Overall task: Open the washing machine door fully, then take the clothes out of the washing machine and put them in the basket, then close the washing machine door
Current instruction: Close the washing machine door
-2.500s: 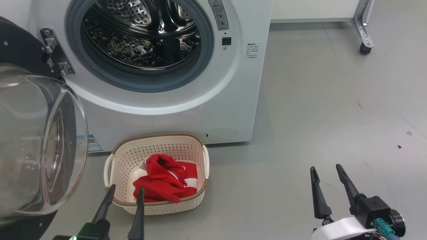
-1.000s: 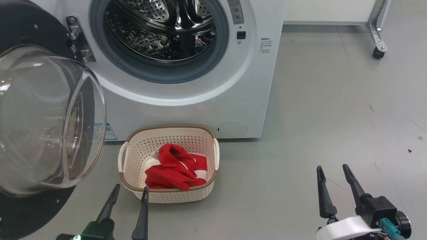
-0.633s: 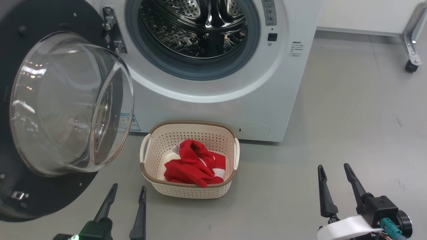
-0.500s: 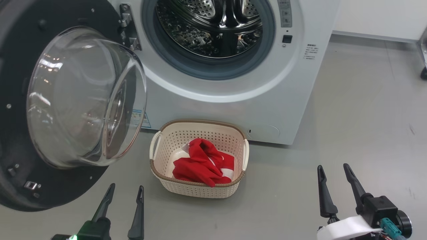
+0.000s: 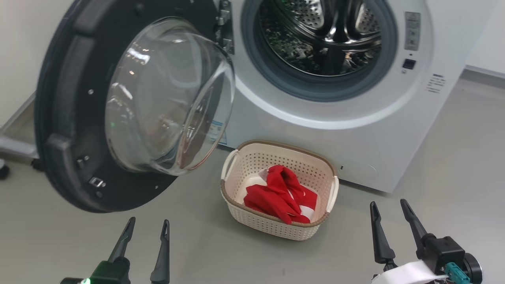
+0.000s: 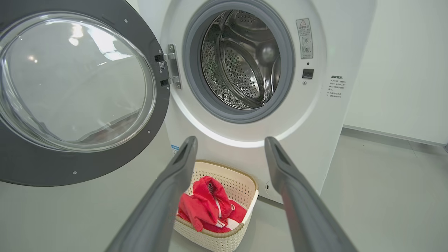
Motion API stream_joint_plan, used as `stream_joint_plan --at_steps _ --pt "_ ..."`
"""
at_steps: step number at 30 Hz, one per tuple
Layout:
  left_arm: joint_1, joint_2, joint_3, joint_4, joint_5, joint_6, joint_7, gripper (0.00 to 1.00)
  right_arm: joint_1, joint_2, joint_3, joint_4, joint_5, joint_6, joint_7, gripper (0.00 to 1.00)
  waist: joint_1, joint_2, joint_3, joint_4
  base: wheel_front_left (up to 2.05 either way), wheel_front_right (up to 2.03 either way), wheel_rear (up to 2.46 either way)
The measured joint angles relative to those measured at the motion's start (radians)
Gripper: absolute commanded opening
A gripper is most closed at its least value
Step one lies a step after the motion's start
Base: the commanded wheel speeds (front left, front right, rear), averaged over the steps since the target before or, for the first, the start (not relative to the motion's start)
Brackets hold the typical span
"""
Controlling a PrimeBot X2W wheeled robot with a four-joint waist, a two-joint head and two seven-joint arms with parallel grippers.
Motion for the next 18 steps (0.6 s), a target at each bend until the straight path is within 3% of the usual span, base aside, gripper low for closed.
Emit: stream_joint_plan --at_steps 10,18 --pt "0.001 0.0 0.012 0.0 -0.005 0.008 0.007 1.0 0.003 0.001 0.02 0.009 0.0 0.003 0.0 1.0 0.0 0.0 -0.012 0.1 0.0 0.0 0.0" --pt "0.003 0.001 0.029 -0.004 -0.009 0.012 0.007 1.0 0.003 0.003 0.041 0.017 0.0 0.009 0.0 1.0 0.0 0.0 -0.018 0.12 0.0 0.0 0.0"
